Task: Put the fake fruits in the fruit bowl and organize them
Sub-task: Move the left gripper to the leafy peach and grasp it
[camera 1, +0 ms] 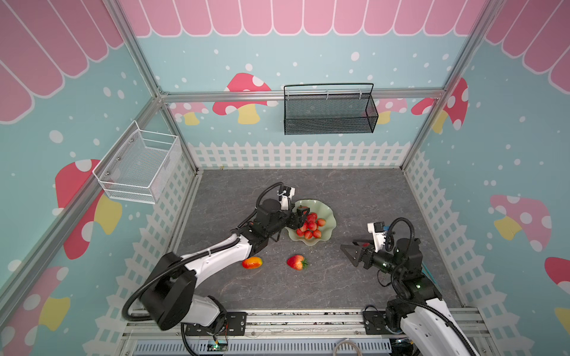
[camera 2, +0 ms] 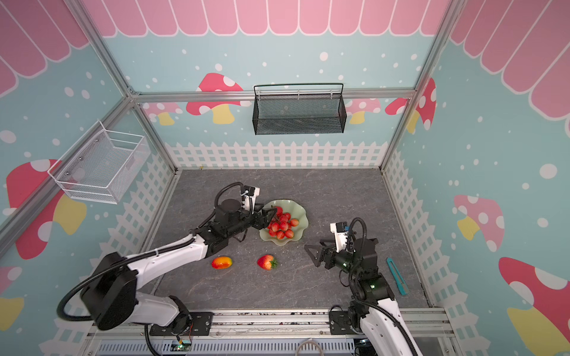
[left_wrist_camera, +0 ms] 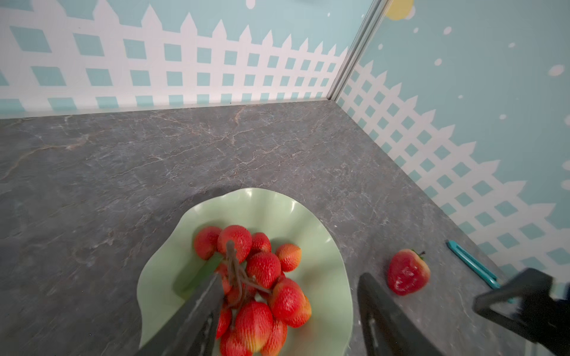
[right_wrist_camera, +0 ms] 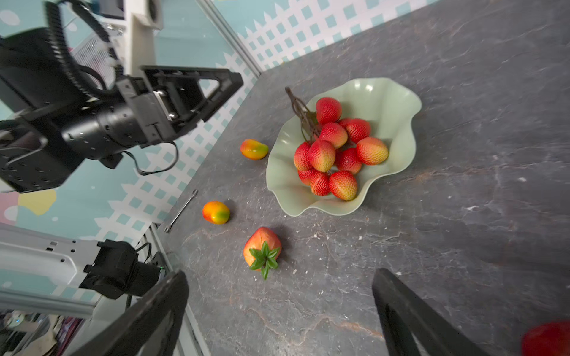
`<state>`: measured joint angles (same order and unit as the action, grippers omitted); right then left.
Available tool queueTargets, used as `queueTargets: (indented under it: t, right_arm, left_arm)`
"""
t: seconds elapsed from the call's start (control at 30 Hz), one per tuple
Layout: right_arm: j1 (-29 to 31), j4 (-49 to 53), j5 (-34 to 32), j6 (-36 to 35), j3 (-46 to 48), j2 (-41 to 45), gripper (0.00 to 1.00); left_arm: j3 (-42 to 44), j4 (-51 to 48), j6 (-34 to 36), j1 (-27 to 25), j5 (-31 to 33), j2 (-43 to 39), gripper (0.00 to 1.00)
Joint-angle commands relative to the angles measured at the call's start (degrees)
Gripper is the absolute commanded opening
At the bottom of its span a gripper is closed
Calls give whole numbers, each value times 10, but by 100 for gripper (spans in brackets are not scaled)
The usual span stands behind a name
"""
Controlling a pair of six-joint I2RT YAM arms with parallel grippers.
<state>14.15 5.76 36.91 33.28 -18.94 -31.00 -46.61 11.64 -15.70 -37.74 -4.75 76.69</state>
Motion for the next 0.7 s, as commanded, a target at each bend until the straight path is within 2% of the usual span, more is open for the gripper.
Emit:
queueTargets:
  t: [0.0,0.1,0.13,0.17,0.27,0.33,0.5,0.67]
  right_arm:
    - [47,17,-2,-44,-16,-28,96]
    - [91,-23,-11,-33,3,-50,97]
    - [106,-42,-16,-28,12,-62,96]
    - [120,-56,-21,-23,19,-73,97]
    - [161,-94,-44,-4,33,-105,97]
    - [188,-113,-61,8,41,-105,97]
    - [204,-111,-84,13,46,-90,97]
    - [205,-109,-88,18,52,-79,97]
  left_arm:
    - [52,-144,47,-10,-6,-78,82]
    - [100,-228,40,-32,-27,-135,89]
    - [113,-239,38,-59,-5,-143,91]
    - [119,-243,39,-80,12,-143,92]
    - [126,-258,23,-114,1,-123,93]
    - [138,-257,20,-142,35,-117,94]
    - [136,-259,15,-153,64,-89,94]
    - [114,-245,30,-163,92,-24,95]
